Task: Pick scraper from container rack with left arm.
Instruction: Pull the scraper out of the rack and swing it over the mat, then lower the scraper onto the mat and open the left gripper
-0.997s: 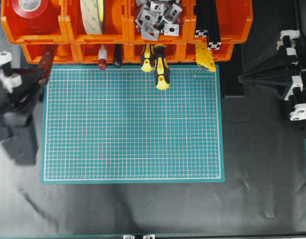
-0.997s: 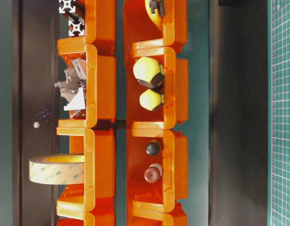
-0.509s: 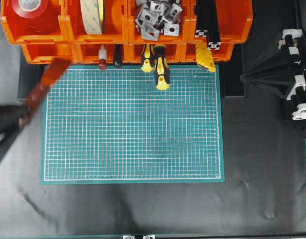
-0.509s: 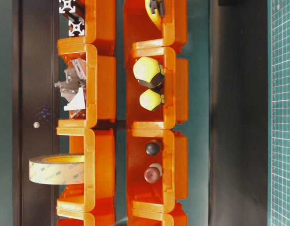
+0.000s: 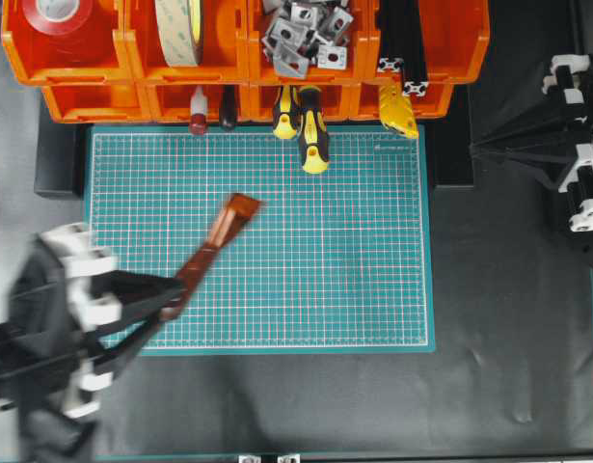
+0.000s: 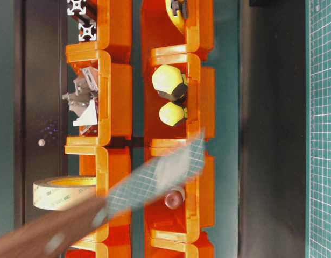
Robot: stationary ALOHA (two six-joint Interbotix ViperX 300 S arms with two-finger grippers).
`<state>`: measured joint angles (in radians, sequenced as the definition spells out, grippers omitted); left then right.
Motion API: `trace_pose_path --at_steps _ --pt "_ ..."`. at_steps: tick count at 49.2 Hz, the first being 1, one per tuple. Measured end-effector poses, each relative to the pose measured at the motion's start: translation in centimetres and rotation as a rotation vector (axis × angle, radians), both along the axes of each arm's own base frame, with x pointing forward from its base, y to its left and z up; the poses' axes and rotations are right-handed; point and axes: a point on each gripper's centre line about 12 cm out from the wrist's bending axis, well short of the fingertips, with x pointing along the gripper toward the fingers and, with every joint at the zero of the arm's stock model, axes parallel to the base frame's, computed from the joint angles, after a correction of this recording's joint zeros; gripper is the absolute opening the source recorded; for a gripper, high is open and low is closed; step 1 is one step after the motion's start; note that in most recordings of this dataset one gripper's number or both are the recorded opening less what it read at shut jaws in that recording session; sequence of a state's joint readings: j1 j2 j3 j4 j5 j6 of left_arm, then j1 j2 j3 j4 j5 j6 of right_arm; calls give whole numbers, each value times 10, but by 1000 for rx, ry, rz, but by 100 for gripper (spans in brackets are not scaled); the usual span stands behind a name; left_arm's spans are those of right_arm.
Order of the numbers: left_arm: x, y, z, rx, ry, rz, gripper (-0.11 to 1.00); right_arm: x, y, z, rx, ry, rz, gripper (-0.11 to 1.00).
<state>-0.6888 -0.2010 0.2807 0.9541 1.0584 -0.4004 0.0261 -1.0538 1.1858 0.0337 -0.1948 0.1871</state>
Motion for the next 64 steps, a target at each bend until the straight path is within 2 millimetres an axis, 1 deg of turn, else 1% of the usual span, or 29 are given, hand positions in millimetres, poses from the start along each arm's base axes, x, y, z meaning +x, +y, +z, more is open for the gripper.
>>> trace_pose_path --at_steps 5,15,19,25,30,35,49,64 --pt "16 8 -27 13 29 -11 21 0 0 0 0 2 0 1" --pt "40 29 -82 37 113 -16 21 0 0 0 -1 -2 0 1" --pt "48 37 -97 30 131 -20 21 0 0 0 -1 -2 0 1" --pt "57 48 -112 19 147 -18 21 0 0 0 -1 -2 0 1" --pt "61 55 -119 23 163 -2 21 -1 0 1 -1 -5 0 1" --pt "63 62 -121 21 166 16 21 -1 0 1 -1 -3 0 1" --pt "59 59 -131 13 178 -16 21 -1 0 1 2 -3 0 1" --pt "59 57 -132 -6 169 -24 21 -1 0 1 0 -5 0 1"
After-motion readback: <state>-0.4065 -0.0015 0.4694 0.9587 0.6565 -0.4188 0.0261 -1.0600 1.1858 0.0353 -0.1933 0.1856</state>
